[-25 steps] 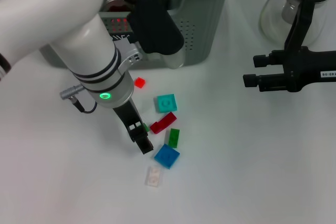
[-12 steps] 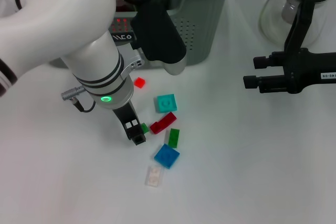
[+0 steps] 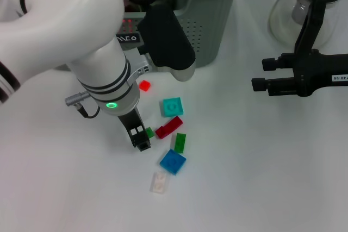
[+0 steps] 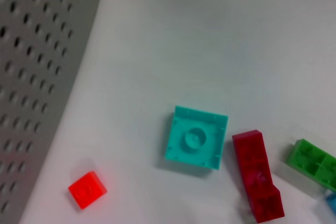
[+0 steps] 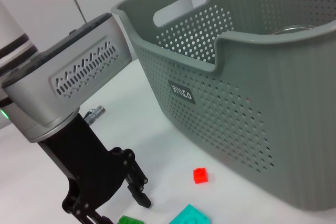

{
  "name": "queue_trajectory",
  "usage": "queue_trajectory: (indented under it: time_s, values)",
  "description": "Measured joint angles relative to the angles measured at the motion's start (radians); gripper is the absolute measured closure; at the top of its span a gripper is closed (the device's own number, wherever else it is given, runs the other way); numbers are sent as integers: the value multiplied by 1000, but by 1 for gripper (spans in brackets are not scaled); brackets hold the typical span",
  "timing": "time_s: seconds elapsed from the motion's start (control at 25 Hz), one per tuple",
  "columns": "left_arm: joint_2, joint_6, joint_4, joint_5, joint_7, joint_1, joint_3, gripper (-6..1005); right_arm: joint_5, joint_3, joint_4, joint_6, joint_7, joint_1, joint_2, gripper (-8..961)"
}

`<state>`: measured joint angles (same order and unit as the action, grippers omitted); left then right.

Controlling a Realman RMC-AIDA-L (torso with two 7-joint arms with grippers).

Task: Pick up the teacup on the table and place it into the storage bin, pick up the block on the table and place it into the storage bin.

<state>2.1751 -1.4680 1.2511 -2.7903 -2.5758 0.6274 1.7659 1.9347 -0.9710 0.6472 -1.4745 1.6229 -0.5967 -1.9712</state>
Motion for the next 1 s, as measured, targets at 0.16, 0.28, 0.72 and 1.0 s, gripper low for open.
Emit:
queue_trajectory:
  time_s: [0.16, 0.28, 0.72, 1.0]
  values:
    - [0, -2, 2, 0, -2, 0, 6, 459, -1, 0, 2, 0, 0, 0, 0, 208]
    - [0, -5, 3, 1, -2, 0, 7, 479, -1, 1, 3, 0, 0, -1, 0, 208]
    - [0, -9, -3, 8, -3, 5, 19, 618, 1, 2, 0, 2, 0, -5, 3, 209]
    - [0, -35, 48, 3, -6, -4, 10, 810, 1, 2, 0, 2, -1, 1, 3, 209]
